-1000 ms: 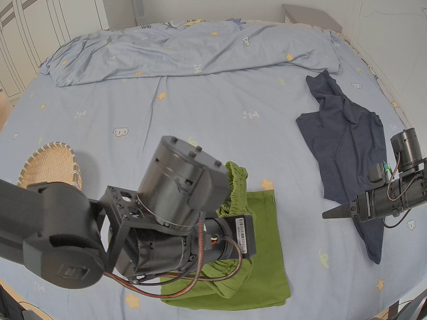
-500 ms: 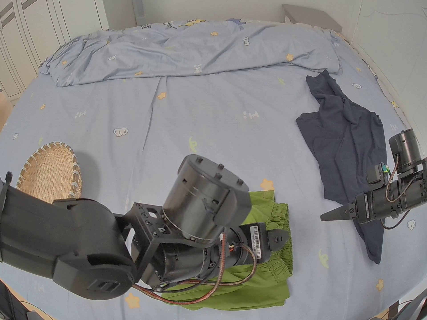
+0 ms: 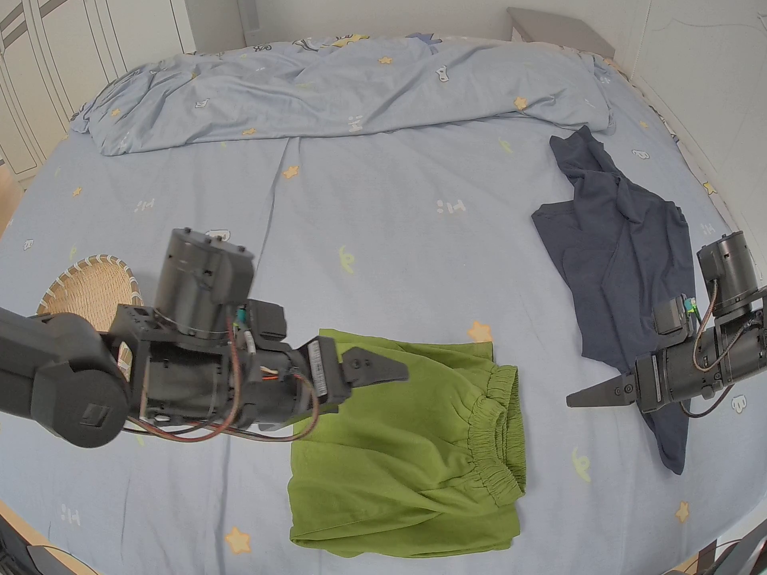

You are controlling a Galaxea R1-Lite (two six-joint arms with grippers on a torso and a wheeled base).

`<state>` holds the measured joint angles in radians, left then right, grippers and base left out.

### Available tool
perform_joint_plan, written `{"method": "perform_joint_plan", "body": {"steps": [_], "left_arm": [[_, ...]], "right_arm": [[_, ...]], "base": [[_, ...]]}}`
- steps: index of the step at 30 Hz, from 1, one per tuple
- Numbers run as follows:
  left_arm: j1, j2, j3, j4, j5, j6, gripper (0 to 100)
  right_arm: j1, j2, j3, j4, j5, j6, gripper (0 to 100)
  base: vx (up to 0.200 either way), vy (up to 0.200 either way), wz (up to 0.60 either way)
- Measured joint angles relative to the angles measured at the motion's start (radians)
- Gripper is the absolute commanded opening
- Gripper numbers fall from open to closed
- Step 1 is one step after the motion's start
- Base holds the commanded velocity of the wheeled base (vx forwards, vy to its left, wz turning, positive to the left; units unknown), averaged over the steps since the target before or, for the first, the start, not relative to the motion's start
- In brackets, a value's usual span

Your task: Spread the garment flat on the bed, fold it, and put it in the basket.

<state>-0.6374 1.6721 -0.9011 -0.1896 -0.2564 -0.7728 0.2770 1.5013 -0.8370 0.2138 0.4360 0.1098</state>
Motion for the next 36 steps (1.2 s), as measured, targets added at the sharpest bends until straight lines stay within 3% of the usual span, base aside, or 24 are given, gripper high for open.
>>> {"method": "perform_joint_plan", "body": {"steps": [3, 6, 10, 14, 21, 29, 36], "left_arm": [[0.096, -0.019, 0.094, -0.061, -0.145, 0.046, 100], [0.185, -0.018, 0.193, -0.174, -0.242, 0.115, 100], [0.265, 0.031, 0.284, -0.354, -0.3, 0.185, 100], [0.314, 0.099, 0.332, -0.425, -0.331, 0.225, 100], [0.317, 0.185, 0.371, -0.432, -0.339, 0.249, 100], [0.259, 0.239, 0.384, -0.457, -0.341, 0.267, 100], [0.199, 0.294, 0.414, -0.636, -0.336, 0.256, 100]], "right_arm": [[0.018, -0.016, 0.005, 0.0, 0.003, 0.004, 100], [0.031, -0.035, 0.008, 0.001, 0.006, 0.017, 100], [0.042, -0.07, 0.014, 0.0, 0.008, 0.037, 100], [0.053, -0.103, 0.018, -0.001, 0.01, 0.05, 100], [0.061, -0.124, 0.024, -0.003, 0.01, 0.053, 100], [0.06, -0.132, 0.023, -0.004, 0.01, 0.053, 100], [0.06, -0.132, 0.027, -0.004, 0.01, 0.053, 100]], "base": [[0.0, 0.0, 0.0], [0.0, 0.0, 0.0], [0.0, 0.0, 0.0], [0.0, 0.0, 0.0], [0.0, 0.0, 0.0], [0.0, 0.0, 0.0], [0.0, 0.0, 0.0]]}}
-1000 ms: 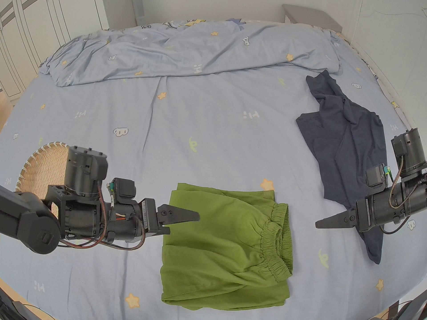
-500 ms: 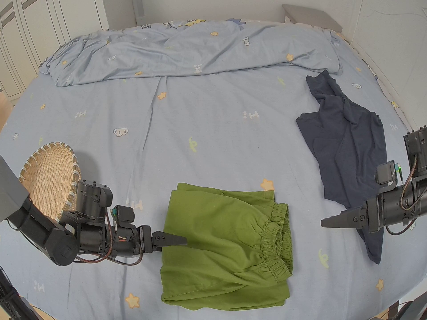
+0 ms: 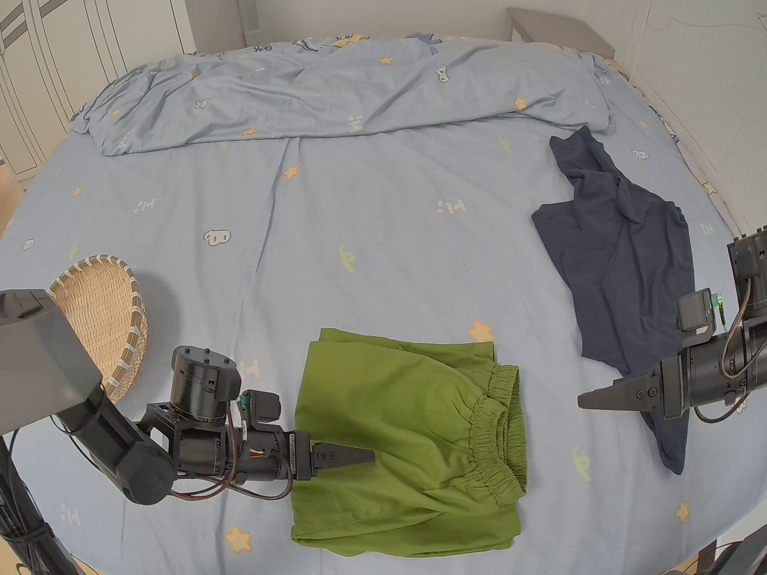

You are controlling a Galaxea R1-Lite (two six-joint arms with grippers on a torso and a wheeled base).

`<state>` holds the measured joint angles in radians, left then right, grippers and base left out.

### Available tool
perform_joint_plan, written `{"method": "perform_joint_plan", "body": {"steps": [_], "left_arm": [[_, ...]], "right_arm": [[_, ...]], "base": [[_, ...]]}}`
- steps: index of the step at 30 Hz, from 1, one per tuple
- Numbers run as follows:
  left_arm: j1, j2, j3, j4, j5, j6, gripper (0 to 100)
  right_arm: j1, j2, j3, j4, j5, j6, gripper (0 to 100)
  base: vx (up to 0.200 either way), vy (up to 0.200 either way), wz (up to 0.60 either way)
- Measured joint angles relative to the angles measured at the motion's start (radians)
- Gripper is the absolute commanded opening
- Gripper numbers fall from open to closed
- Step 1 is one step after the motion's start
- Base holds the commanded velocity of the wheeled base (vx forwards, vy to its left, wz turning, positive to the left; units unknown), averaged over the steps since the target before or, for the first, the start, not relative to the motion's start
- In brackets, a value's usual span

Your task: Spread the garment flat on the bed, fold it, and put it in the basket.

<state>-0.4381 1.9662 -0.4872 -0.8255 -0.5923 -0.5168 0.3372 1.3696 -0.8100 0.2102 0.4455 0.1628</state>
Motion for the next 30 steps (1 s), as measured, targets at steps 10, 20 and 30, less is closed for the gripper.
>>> {"method": "perform_joint_plan", "body": {"steps": [10, 20, 30], "left_arm": [[-0.028, 0.106, 0.026, -0.319, -0.007, -0.141, 100], [-0.04, 0.149, 0.025, -0.352, -0.008, -0.16, 0], [-0.025, 0.054, 0.019, -0.279, -0.032, -0.229, 0]], "right_arm": [[0.002, 0.016, 0.006, -0.001, -0.001, -0.002, 100], [0.005, 0.045, 0.008, -0.002, -0.002, -0.005, 100], [0.02, 0.049, 0.009, -0.001, -0.002, -0.001, 100]], "base": [[0.0, 0.0, 0.0], [0.0, 0.0, 0.0], [0.0, 0.0, 0.0]]}}
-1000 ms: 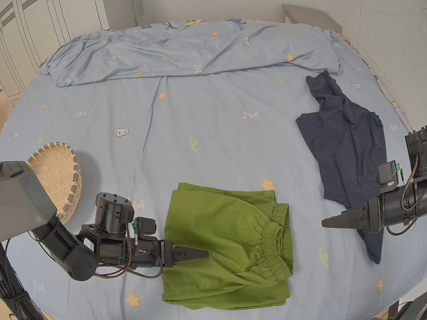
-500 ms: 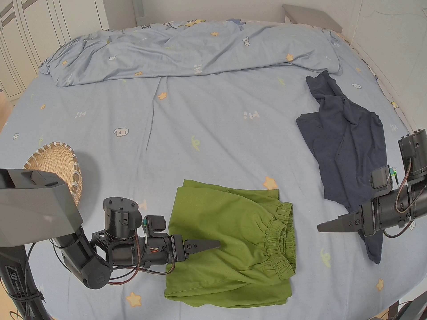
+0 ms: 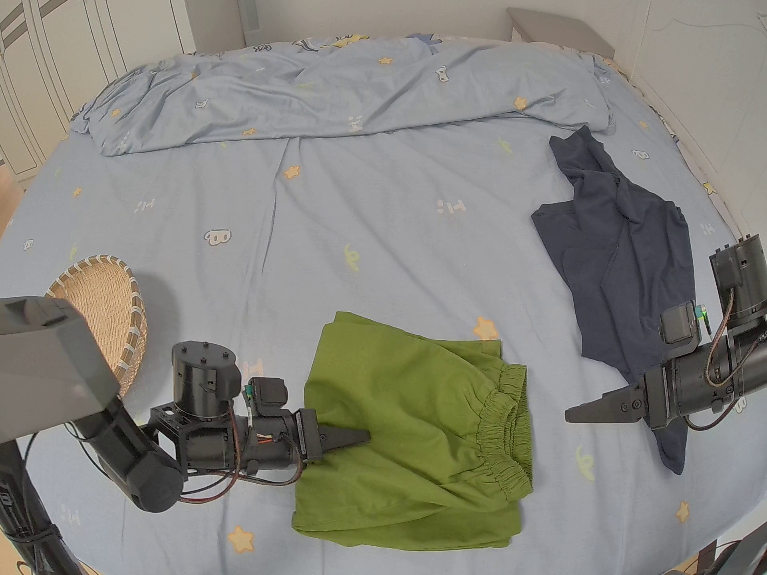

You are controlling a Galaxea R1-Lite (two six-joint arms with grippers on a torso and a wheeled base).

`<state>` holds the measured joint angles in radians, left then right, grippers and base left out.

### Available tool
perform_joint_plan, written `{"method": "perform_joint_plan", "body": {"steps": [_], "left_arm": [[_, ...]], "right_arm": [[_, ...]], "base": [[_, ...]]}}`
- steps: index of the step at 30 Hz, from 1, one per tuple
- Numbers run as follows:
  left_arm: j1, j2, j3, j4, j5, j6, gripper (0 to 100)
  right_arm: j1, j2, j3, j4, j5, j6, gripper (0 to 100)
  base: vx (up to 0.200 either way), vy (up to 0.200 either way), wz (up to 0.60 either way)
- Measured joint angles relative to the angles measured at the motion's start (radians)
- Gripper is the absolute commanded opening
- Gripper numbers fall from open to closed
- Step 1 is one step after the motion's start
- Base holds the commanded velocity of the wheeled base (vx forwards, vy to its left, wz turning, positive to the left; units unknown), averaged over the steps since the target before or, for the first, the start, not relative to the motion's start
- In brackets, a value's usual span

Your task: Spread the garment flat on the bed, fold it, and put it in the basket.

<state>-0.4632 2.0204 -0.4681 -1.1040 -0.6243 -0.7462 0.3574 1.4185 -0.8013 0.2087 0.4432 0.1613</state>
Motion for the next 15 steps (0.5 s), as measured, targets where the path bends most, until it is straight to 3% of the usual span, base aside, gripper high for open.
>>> {"method": "perform_joint_plan", "body": {"steps": [6, 10, 15], "left_arm": [[0.032, -0.143, -0.064, 0.286, -0.008, -0.02, 0], [0.065, -0.224, -0.151, 0.55, -0.009, -0.011, 0], [0.115, -0.311, -0.278, 0.878, -0.01, 0.077, 0]], "right_arm": [[0.01, 0.0, 0.0, 0.0, -0.002, 0.002, 100], [0.012, -0.002, 0.0, 0.0, -0.003, 0.002, 100], [0.014, -0.003, 0.0, 0.001, -0.004, 0.002, 100]], "base": [[0.0, 0.0, 0.0], [0.0, 0.0, 0.0], [0.0, 0.0, 0.0]]}}
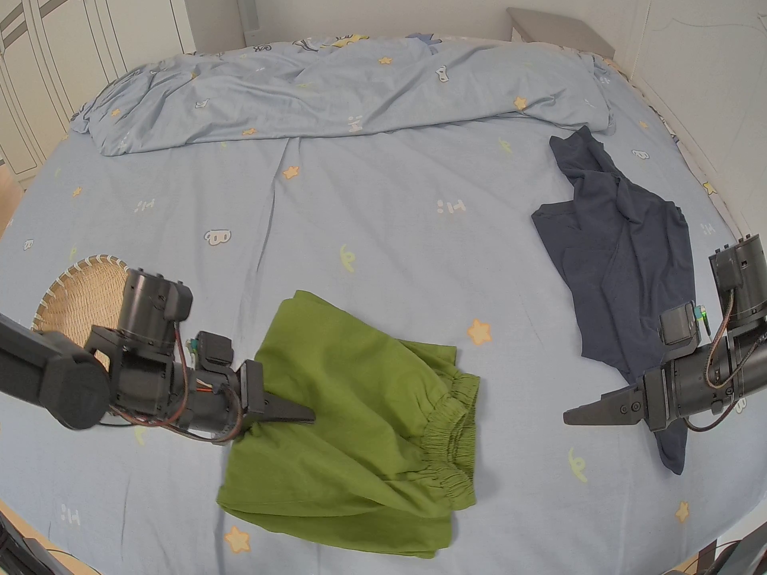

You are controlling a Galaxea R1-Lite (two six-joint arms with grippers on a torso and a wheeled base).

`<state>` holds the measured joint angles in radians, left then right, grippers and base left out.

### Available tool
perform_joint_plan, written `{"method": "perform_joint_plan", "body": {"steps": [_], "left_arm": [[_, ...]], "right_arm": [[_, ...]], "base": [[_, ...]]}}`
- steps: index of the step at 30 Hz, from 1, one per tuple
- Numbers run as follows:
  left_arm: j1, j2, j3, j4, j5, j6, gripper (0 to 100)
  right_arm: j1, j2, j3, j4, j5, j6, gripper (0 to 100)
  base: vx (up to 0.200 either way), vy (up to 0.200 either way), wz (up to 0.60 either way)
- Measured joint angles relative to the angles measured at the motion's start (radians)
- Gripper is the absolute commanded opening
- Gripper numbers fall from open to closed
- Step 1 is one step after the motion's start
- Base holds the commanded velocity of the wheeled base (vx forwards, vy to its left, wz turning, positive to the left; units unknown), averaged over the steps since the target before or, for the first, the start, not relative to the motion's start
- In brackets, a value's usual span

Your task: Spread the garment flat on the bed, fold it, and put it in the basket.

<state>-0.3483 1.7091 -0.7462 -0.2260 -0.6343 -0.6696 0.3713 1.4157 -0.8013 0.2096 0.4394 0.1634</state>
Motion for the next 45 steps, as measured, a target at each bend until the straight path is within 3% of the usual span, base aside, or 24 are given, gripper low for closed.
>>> {"method": "perform_joint_plan", "body": {"steps": [4, 9, 13, 26, 40, 45], "left_arm": [[0.058, -0.09, -0.1, 0.197, -0.001, 0.101, 0], [0.119, -0.215, -0.17, 0.342, -0.001, 0.276, 0], [0.143, -0.288, -0.206, 0.443, -0.003, 0.333, 0], [0.159, -0.361, -0.337, 0.613, 0.01, 0.335, 0], [0.104, -0.386, -0.344, 0.658, 0.011, 0.337, 0], [0.049, -0.386, -0.331, 0.66, 0.05, 0.337, 0]], "right_arm": [[0.001, -0.001, -0.001, 0.0, 0.0, 0.001, 100], [0.001, -0.002, -0.001, 0.0, -0.001, 0.002, 100], [0.003, -0.001, -0.001, 0.0, -0.001, 0.002, 100], [0.003, -0.001, -0.001, 0.001, -0.001, 0.003, 100], [0.003, -0.003, -0.002, 0.0, -0.001, 0.004, 100], [0.003, -0.003, -0.003, 0.001, -0.001, 0.003, 100]], "base": [[0.0, 0.0, 0.0], [0.0, 0.0, 0.0], [0.0, 0.0, 0.0], [0.0, 0.0, 0.0], [0.0, 0.2, 0.0], [0.0, 0.2, 0.0]]}}
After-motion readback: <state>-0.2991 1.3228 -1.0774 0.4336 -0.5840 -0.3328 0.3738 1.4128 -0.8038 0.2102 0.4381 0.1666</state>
